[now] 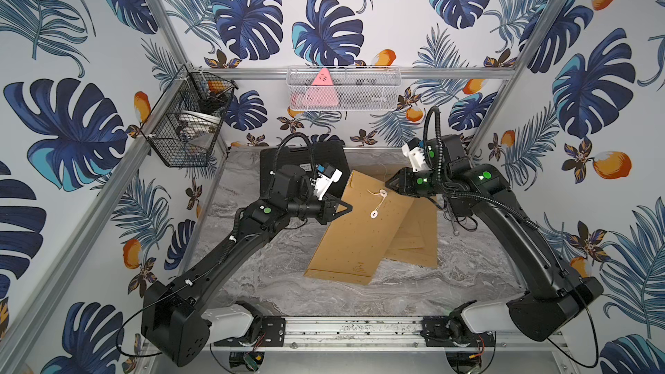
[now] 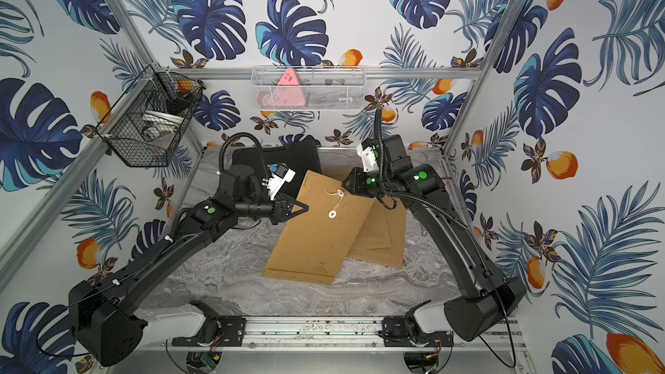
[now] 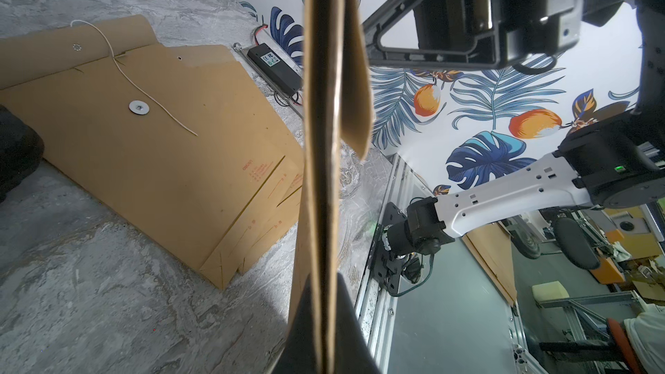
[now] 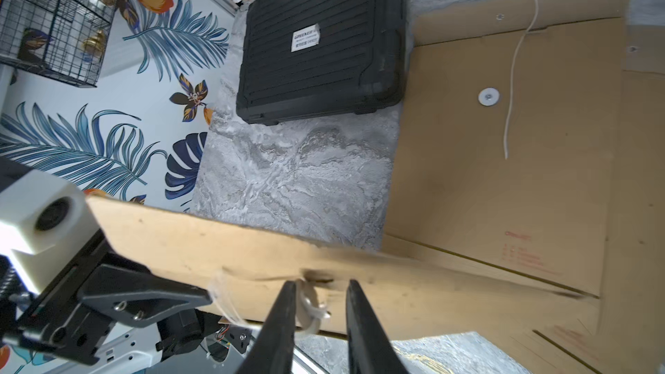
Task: Close the mouth of the file bag
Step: Close the file bag.
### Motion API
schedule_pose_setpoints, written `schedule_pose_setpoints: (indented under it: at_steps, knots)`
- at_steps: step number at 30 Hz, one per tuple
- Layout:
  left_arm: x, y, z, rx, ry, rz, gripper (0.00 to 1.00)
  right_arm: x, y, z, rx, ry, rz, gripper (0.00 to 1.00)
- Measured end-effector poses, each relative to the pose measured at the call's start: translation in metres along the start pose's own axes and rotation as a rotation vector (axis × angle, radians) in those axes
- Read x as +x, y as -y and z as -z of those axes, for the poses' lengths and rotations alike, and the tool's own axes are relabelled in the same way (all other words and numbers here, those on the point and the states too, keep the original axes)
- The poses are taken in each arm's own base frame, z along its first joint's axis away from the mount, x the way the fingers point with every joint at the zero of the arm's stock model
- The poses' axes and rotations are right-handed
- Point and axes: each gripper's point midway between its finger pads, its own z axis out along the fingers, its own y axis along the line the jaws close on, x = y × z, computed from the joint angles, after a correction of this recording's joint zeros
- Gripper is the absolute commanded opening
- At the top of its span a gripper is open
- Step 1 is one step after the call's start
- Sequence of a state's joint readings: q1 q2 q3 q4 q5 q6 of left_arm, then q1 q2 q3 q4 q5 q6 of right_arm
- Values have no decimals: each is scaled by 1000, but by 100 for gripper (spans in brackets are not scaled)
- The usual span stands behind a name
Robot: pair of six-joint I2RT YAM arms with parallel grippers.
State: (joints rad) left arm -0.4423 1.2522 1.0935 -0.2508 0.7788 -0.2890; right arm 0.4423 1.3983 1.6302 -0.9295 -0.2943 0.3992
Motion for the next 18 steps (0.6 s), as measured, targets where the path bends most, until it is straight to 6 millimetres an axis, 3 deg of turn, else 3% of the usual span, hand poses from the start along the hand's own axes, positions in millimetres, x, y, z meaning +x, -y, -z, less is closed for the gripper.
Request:
schedule_pose_setpoints:
  at_steps: [4, 10, 15, 18]
  knots:
    - [0, 0, 1, -3, 1, 1, 0, -4, 10, 4, 24, 17, -9, 32]
    - [-1, 0, 2, -4, 3, 1, 0, 7, 5, 1, -14, -13, -16, 43]
    - [-1, 0, 2, -8, 5, 2, 0, 12, -7, 0, -65, -19, 1, 44]
    - [-2, 1, 3, -4, 8, 14, 0, 12, -4, -8, -52, -29, -10, 43]
